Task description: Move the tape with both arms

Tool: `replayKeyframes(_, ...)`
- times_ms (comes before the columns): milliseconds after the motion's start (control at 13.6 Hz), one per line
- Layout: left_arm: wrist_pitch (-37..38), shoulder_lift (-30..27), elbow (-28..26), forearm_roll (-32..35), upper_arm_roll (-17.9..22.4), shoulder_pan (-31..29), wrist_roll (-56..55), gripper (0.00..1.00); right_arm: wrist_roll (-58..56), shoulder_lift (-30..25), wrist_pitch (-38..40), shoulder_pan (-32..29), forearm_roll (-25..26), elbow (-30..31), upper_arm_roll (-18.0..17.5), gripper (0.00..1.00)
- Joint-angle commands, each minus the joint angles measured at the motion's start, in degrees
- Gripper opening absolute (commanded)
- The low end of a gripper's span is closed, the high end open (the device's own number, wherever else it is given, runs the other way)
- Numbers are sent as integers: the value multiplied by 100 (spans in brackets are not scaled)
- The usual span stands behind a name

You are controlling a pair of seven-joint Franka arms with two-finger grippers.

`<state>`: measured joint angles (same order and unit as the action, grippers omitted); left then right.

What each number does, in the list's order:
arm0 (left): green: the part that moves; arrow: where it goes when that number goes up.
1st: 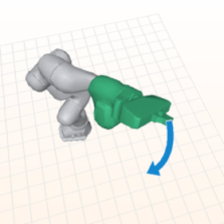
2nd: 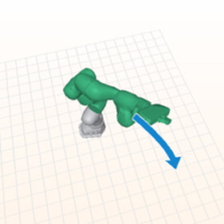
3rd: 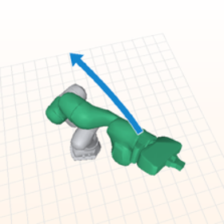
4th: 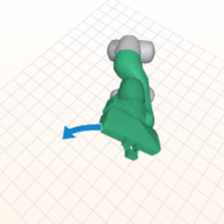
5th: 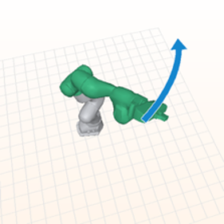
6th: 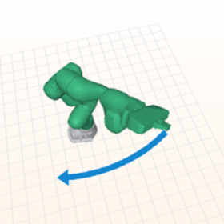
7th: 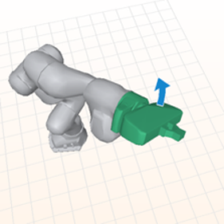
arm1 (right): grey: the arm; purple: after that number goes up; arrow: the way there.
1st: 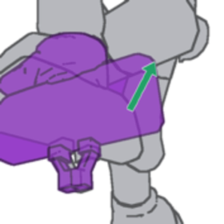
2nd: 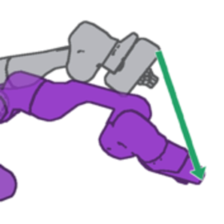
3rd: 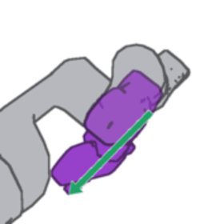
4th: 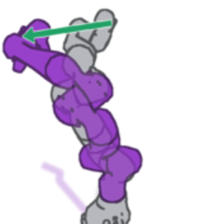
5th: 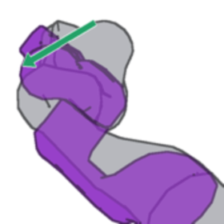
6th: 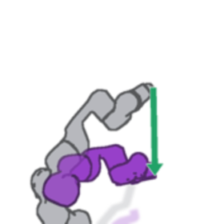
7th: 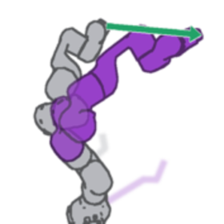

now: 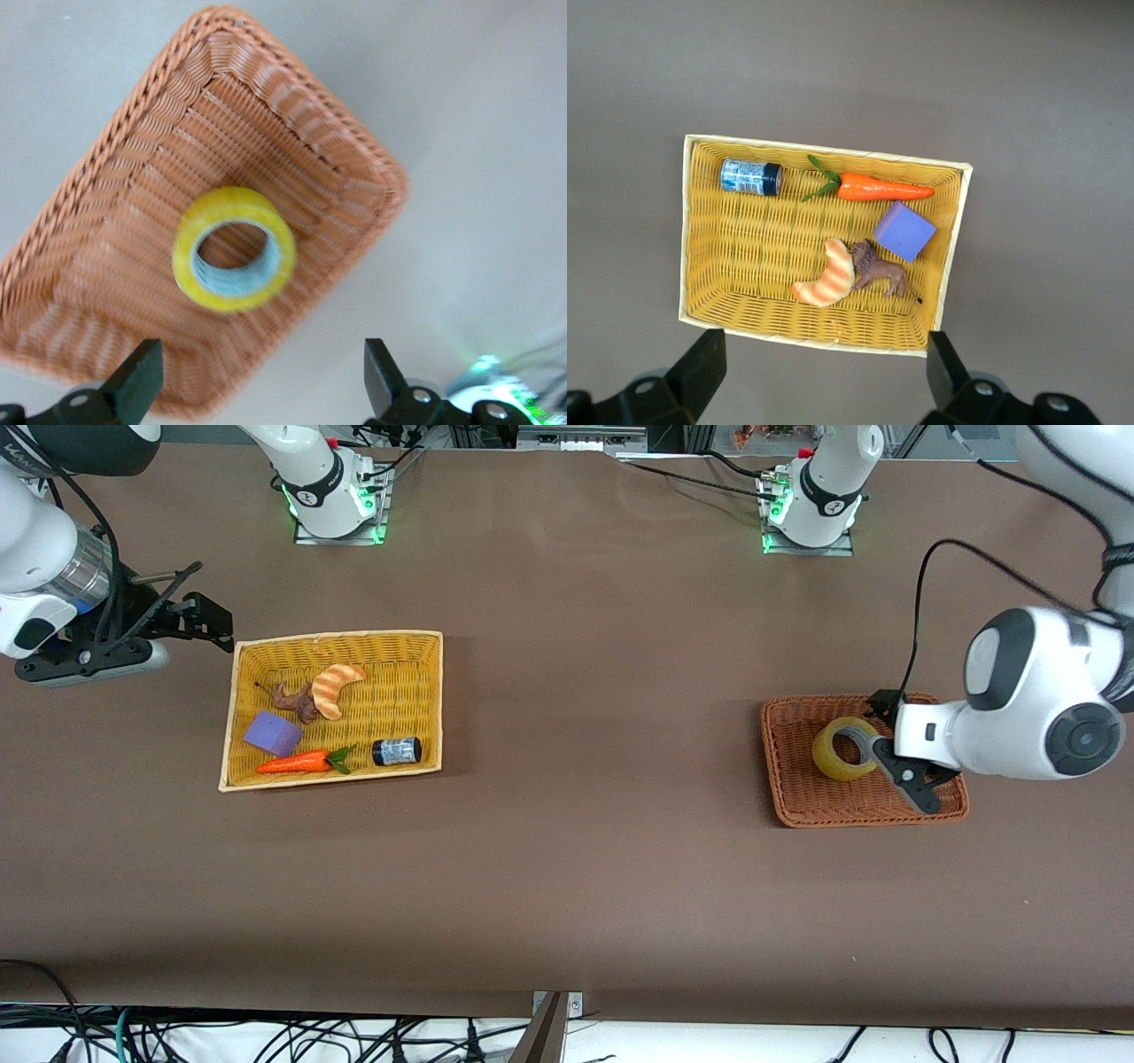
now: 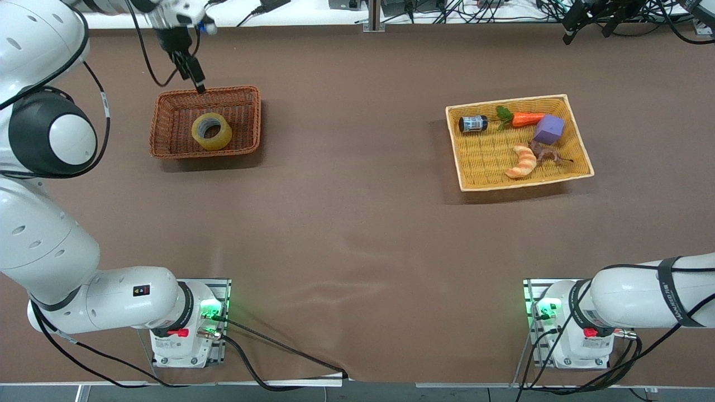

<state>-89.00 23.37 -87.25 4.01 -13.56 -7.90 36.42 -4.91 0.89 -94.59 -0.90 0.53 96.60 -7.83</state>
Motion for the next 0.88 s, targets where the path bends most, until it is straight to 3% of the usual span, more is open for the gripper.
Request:
replayKeyframes(0,751,28,787,-103,-252,78,-1457,100,-62,-159,-15,-60,17,122,-25,100)
replayKeyframes(147,761,-314,859,-68,-393,87,-2617,100,-62,-159,-15,-60,17,122,-25,100)
replayKeyframes(368,700,-823,781,-129,-219,322,-2842,100,-71,-159,-6,-60,17,122,-25,100)
replayKeyframes(516,586,-1053,771,-277,762,928,-2903,100,-62,-159,-6,-69,17,122,-25,100)
replayKeyframes(589,385,-1141,701,-496,993,957,-2930,100,-62,-159,-6,-60,17,122,-25,100)
replayKeyframes(811,-537,-2017,-648,-718,1268,957,-2948,100,-62,-159,-6,-69,17,122,-25,100)
